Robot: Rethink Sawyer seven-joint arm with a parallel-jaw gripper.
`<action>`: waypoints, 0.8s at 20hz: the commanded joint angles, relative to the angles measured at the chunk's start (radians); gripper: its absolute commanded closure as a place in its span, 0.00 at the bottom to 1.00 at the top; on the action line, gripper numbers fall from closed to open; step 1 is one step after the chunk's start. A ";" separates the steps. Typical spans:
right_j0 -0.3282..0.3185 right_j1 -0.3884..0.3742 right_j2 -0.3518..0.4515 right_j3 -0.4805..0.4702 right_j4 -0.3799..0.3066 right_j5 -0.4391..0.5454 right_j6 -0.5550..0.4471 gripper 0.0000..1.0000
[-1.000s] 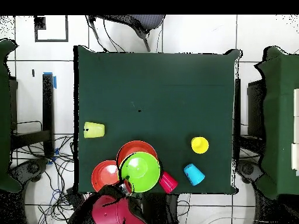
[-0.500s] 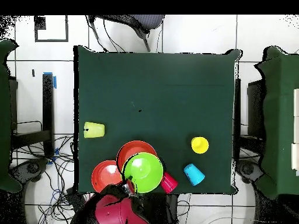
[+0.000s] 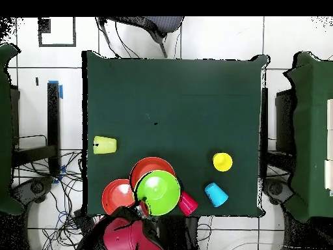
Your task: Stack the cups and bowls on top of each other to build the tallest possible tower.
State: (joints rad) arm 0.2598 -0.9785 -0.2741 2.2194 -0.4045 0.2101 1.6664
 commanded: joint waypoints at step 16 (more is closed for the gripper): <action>0.040 0.089 -0.011 -0.049 0.011 -0.138 0.187 1.00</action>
State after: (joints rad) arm 0.2821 -0.9421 -0.3063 2.2096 -0.4045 0.1385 1.6761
